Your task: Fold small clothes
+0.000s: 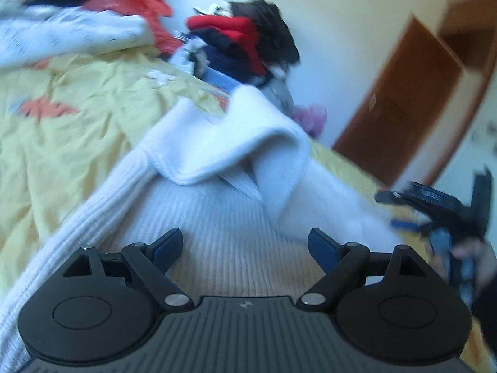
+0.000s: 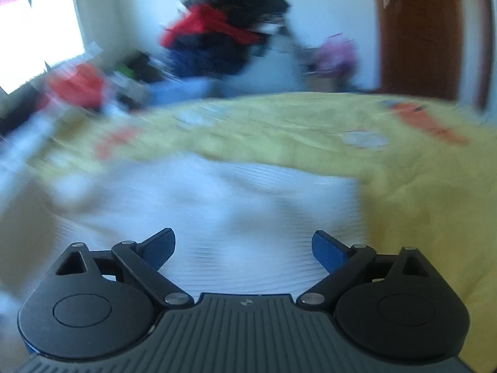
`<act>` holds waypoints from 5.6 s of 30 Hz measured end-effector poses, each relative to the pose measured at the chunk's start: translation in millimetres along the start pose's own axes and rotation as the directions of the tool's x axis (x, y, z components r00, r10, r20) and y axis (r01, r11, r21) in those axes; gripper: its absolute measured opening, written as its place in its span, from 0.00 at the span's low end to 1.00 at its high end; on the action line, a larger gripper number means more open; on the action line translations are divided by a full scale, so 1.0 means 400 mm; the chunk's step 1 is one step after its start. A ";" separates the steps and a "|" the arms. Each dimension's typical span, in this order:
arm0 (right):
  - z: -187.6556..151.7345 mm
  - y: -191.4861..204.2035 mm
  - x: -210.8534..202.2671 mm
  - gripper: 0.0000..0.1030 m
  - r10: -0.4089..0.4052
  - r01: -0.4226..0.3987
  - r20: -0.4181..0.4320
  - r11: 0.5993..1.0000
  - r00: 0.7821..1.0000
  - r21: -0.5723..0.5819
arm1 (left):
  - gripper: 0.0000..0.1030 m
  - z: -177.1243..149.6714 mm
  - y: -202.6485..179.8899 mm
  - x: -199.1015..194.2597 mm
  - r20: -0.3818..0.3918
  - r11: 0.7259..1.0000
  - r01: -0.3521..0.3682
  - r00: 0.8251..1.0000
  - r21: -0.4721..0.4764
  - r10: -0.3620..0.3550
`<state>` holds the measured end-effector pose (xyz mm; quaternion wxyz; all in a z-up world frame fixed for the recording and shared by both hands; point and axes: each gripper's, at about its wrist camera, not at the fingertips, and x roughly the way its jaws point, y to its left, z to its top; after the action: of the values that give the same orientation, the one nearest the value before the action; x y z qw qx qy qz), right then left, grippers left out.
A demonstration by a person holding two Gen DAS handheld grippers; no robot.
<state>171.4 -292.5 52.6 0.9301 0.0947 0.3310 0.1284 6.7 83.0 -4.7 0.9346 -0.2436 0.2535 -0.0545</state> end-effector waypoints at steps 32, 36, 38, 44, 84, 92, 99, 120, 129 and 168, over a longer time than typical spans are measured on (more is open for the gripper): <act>0.059 -0.122 -0.066 0.08 0.130 -0.109 -0.182 0.987 0.975 0.118 | 0.89 -0.005 0.001 0.020 0.005 1.000 0.019 1.000 -0.013 -0.019; -0.023 -0.145 -0.046 0.07 0.101 -0.077 -0.175 0.988 0.979 0.137 | 0.89 -0.004 0.000 0.020 0.003 1.000 0.014 1.000 -0.007 -0.014; -0.041 -0.138 -0.047 0.07 0.094 -0.073 -0.137 0.987 0.986 0.145 | 0.89 -0.004 -0.001 0.020 0.002 1.000 0.011 1.000 -0.003 -0.011; -0.046 -0.097 -0.085 0.33 -0.004 0.007 -0.049 0.998 0.999 0.065 | 0.90 -0.004 -0.005 0.020 0.000 1.000 0.003 1.000 0.006 -0.003; -0.282 0.096 -0.137 0.93 -0.175 0.173 -0.002 0.973 0.985 -0.153 | 1.00 -0.012 -0.204 0.099 -0.208 0.906 -0.047 0.967 0.420 0.146; -0.318 0.108 -0.185 0.99 -0.193 0.188 -0.012 0.967 0.981 -0.172 | 1.00 -0.079 -0.188 0.063 -0.155 0.859 -0.089 0.969 0.504 0.191; -0.392 0.106 -0.271 0.99 -0.203 0.202 0.005 0.966 0.979 -0.160 | 1.00 -0.086 -0.187 0.064 -0.150 0.857 -0.094 0.969 0.506 0.195; -0.455 0.124 -0.333 0.98 -0.238 0.238 0.019 0.963 0.971 -0.130 | 1.00 -0.154 -0.134 -0.102 -0.138 0.849 -0.099 0.970 0.520 0.198; -0.486 0.141 -0.365 0.98 -0.264 0.265 0.021 0.957 0.964 -0.122 | 1.00 -0.144 -0.127 -0.093 -0.147 0.854 -0.089 0.971 0.513 0.190; -0.491 0.136 -0.373 0.98 -0.236 0.238 0.025 0.966 0.971 -0.104 | 1.00 -0.143 -0.125 -0.096 -0.147 0.856 -0.086 0.971 0.510 0.186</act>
<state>-75.4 -268.0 5.1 0.9445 0.0057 0.3269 0.0330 -53.9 23.4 -6.5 0.9383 0.0318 0.3360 -0.0750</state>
